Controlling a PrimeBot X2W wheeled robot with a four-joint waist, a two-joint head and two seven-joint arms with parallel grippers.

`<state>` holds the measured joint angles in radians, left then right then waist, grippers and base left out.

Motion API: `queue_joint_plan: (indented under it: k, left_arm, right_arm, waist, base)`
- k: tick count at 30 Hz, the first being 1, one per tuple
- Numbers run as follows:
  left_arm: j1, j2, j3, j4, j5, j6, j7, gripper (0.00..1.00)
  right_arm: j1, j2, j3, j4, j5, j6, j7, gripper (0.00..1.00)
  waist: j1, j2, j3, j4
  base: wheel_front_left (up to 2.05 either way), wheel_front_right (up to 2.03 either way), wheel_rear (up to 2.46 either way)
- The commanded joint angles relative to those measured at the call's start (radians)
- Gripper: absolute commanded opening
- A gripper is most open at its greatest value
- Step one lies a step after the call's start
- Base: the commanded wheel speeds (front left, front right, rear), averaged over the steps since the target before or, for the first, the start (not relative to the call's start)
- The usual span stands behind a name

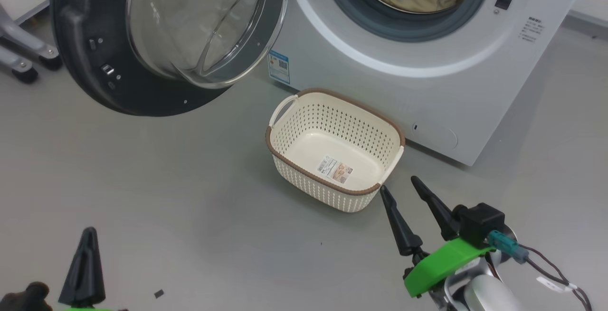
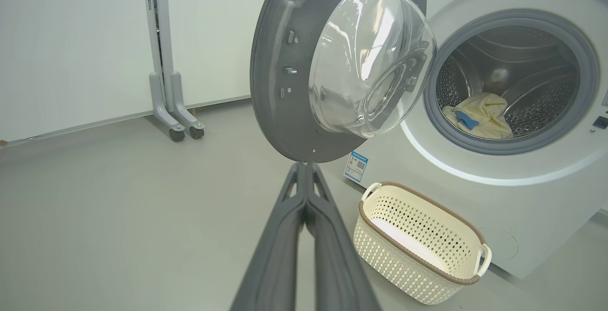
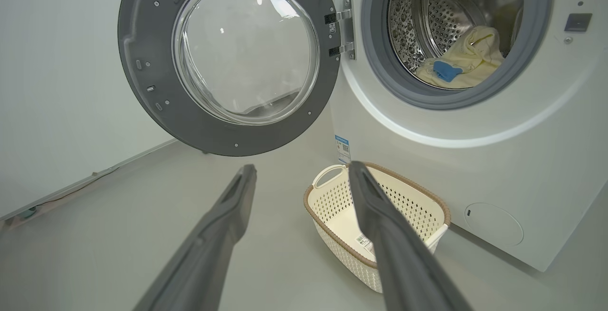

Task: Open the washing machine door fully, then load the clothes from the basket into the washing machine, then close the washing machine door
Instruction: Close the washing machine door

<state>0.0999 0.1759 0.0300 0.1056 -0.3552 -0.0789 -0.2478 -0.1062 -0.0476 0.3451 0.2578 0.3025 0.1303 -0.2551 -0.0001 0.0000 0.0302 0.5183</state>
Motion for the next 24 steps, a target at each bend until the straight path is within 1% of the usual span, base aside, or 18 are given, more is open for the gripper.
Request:
queue_joint_plan:
  k: [1,5,9,13,18,22,23,24]
  left_arm:
    - [-0.066,0.007,0.060,-0.040,-0.012,-0.004,-0.014,0.00]
    - [-0.090,0.009,0.113,-0.047,-0.037,-0.015,-0.014,0.00]
    - [-0.137,0.043,0.190,-0.040,-0.092,-0.032,-0.014,0.00]
    - [-0.201,0.122,0.292,-0.019,-0.160,-0.043,-0.014,0.00]
    - [-0.314,0.264,0.408,0.054,-0.279,-0.050,-0.014,0.00]
    - [-0.409,0.391,0.435,0.142,-0.403,-0.051,-0.014,0.00]
    - [-0.409,0.391,0.435,0.142,-0.403,-0.051,-0.014,0.00]
    - [-0.435,0.419,0.440,0.171,-0.441,-0.051,-0.014,0.00]
  right_arm:
    - [-0.035,-0.003,0.012,-0.035,-0.016,0.000,-0.007,1.00]
    - [-0.038,-0.003,0.001,-0.032,-0.046,0.000,-0.007,1.00]
    - [-0.039,-0.003,-0.017,-0.031,-0.082,0.000,-0.007,1.00]
    - [-0.052,-0.003,-0.021,-0.030,-0.117,0.000,-0.007,1.00]
    - [-0.084,-0.003,-0.020,-0.022,-0.156,0.000,-0.005,1.00]
    - [-0.110,-0.003,-0.029,-0.024,-0.180,0.000,0.003,1.00]
    - [-0.110,-0.003,-0.029,-0.024,-0.180,0.000,0.003,1.00]
    - [-0.115,-0.003,-0.031,-0.026,-0.185,0.000,0.005,1.00]
  waist:
    - [0.0001,0.0000,0.027,0.004]
    - [0.0001,0.0000,0.073,0.008]
    - [0.0001,0.0000,0.122,0.011]
    - [0.0001,0.0000,0.180,-0.008]
    - [0.0001,0.0000,0.249,-0.039]
    - [0.0001,0.0000,0.296,-0.062]
    - [0.0001,0.0000,0.296,-0.062]
    - [0.0001,0.0000,0.306,-0.067]
  base:
    - [0.00,0.00,0.00]
    - [0.00,0.00,0.00]
    - [0.00,0.00,0.00]
    - [0.00,0.00,0.00]
    - [0.00,0.00,0.00]
    - [0.00,0.00,0.00]
    - [0.00,0.00,0.00]
    - [0.00,0.00,0.00]
